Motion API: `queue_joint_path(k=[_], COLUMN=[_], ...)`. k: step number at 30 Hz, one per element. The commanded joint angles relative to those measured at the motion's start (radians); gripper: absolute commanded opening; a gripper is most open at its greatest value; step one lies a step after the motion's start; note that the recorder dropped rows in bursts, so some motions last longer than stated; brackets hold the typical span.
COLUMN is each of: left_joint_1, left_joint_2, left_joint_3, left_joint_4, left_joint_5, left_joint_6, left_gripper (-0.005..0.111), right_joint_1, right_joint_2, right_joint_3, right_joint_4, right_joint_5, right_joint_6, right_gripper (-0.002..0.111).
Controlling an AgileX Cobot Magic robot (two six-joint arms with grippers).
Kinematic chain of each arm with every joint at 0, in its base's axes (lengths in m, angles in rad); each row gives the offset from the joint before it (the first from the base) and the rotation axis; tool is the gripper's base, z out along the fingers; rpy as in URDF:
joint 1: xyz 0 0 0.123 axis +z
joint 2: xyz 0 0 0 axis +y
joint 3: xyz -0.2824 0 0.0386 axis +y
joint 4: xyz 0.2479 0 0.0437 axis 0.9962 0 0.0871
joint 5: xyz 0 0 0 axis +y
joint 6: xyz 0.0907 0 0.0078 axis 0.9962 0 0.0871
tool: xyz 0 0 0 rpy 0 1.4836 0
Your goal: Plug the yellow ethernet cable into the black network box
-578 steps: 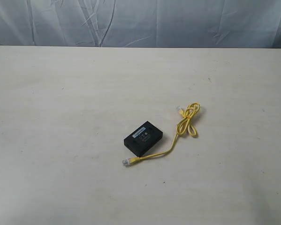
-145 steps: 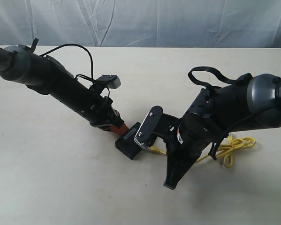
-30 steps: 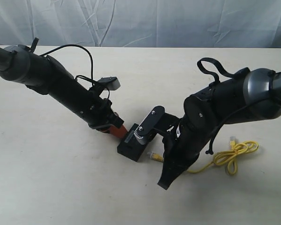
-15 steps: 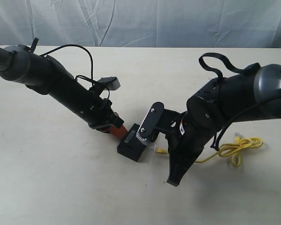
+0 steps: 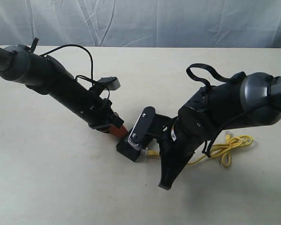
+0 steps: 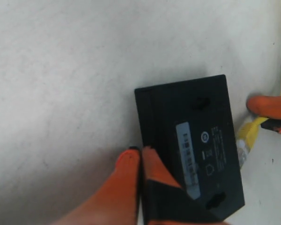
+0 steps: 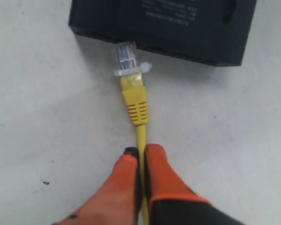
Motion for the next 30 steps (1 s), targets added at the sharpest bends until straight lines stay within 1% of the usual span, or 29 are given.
queue_joint_path(k=[1, 7, 18, 30], left_joint_1=[-0.001, -0.001, -0.001, -0.001], left_joint_2=[0.01, 0.01, 0.01, 0.01], left_joint_3=[0.001, 0.001, 0.001, 0.001], left_joint_4=[0.031, 0.031, 0.031, 0.031], left_joint_5=[-0.004, 0.002, 0.002, 0.002], left_joint_6=[-0.003, -0.003, -0.003, -0.009], left_gripper=[0.0, 0.0, 0.0, 0.0], right_joint_1=[0.001, 0.001, 0.001, 0.001], right_joint_2=[0.008, 0.034, 0.034, 0.034], right_joint_3=[0.003, 0.003, 0.003, 0.003], right_joint_4=[-0.011, -0.011, -0.003, 0.001], right_joint_5=[-0.002, 0.005, -0.007, 0.001], right_joint_6=[0.018, 0.021, 0.101, 0.107], right_gripper=[-0.001, -0.001, -0.001, -0.001])
